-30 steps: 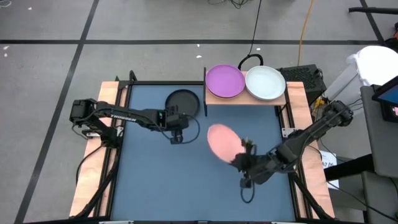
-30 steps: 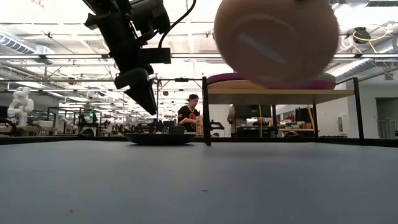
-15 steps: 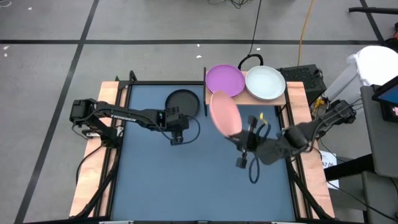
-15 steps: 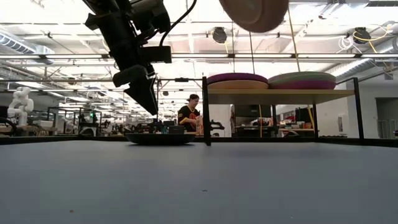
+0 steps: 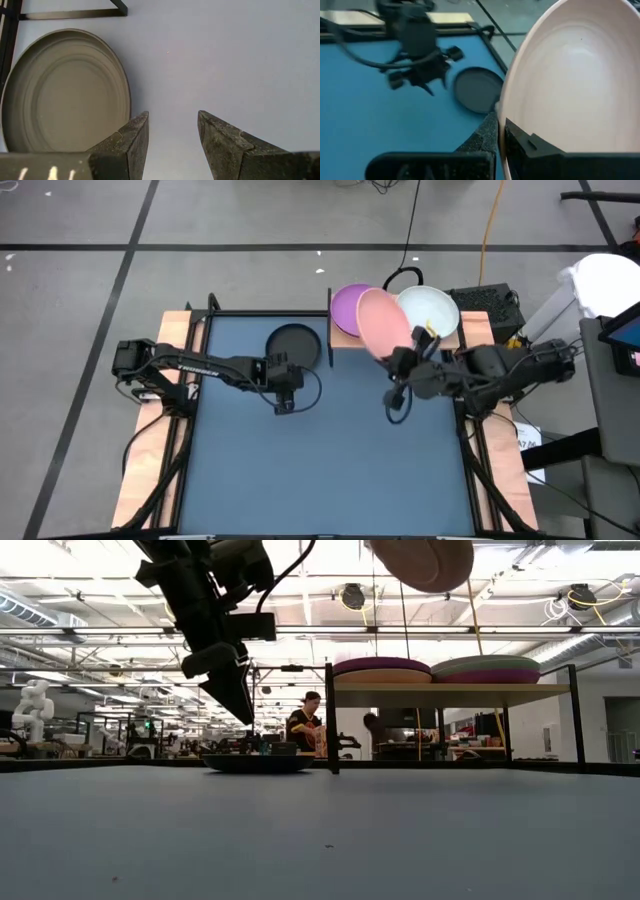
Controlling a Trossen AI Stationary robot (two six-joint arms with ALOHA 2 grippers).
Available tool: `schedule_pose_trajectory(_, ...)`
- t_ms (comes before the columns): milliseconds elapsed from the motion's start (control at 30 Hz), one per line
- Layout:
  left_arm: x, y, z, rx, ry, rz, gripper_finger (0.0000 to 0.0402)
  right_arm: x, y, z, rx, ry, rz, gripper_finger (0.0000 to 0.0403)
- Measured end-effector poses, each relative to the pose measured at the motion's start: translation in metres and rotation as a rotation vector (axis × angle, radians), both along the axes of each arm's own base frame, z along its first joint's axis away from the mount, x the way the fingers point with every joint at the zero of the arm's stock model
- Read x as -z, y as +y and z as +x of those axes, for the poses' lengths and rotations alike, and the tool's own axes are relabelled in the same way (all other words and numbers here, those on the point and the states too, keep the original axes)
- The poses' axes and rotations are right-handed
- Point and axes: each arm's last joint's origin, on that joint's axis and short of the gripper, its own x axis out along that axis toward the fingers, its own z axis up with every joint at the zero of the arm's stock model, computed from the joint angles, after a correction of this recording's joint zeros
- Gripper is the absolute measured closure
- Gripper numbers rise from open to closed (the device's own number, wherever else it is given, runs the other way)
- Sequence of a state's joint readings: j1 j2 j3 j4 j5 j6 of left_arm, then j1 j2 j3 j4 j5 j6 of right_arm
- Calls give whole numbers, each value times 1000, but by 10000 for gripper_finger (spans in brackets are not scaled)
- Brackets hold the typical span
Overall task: Place and stack plates onto a shelf
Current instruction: Stack the pink plate on top of the gray plate on the shelf
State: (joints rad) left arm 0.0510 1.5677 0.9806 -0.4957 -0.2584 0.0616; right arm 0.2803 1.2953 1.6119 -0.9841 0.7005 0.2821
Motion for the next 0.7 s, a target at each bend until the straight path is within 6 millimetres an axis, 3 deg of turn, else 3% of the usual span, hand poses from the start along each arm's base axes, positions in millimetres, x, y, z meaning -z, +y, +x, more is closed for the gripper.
schedule_pose_trajectory(700, -2, -2, 3, -12, -42, -8, 227, 25, -83, -8, 253, 379, 107, 399)
